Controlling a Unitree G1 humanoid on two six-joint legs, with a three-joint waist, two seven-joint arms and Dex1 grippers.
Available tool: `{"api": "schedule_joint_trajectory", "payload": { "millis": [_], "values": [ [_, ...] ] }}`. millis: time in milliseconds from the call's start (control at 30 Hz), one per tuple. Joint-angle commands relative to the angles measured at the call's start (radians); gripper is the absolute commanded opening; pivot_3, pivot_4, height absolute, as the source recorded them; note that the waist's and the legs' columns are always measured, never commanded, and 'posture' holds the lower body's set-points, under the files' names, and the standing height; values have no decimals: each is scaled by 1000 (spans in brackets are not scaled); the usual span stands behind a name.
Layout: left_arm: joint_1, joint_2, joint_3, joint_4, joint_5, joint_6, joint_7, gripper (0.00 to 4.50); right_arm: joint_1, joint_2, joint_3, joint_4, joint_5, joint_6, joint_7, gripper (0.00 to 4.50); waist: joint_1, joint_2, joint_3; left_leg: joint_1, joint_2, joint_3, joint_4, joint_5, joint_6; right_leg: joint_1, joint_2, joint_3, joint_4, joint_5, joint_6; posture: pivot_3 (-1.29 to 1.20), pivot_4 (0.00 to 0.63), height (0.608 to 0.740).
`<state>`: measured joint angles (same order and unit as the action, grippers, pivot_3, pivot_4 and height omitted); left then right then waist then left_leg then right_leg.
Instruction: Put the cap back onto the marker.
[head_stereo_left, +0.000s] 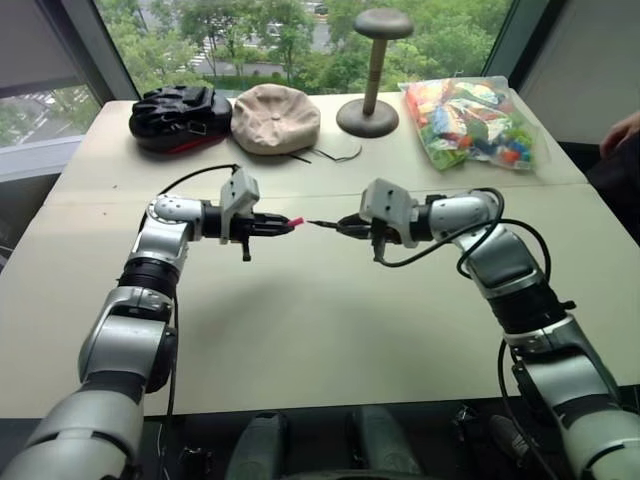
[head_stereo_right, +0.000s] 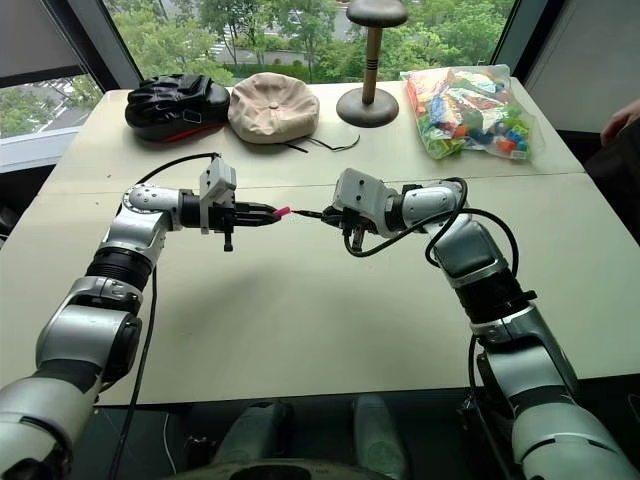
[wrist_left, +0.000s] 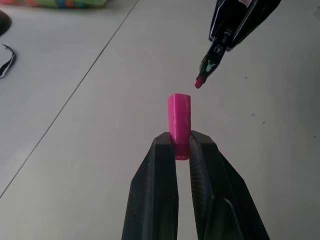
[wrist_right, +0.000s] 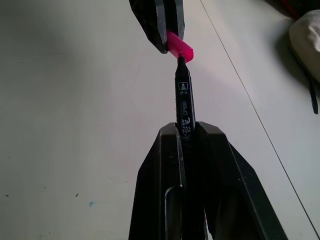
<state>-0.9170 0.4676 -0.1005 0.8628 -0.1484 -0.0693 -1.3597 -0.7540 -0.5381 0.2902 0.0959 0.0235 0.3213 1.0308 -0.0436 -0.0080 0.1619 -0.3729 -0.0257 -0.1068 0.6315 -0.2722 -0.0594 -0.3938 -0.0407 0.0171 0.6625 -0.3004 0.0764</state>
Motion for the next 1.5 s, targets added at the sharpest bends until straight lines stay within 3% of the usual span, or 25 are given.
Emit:
{"api": "schedule_joint_trajectory", "payload": {
  "millis": [33, 1500],
  "values": [
    [-3, 5, 17, -29, -9, 0, -8, 60, -6, 3, -20, -33, 11, -5, -8, 0, 1, 0, 0, 0, 0, 0, 0, 0, 0, 0, 0, 0, 0, 0, 0, 0, 150, 740],
    [42, 22, 42, -162, -51, 111, -6, 60, 12, 25, -14, -11, 10, -20, -27, 0, 0, 0, 0, 0, 0, 0, 0, 0, 0, 0, 0, 0, 1, 0, 0, 0, 150, 740]
  ]
}}
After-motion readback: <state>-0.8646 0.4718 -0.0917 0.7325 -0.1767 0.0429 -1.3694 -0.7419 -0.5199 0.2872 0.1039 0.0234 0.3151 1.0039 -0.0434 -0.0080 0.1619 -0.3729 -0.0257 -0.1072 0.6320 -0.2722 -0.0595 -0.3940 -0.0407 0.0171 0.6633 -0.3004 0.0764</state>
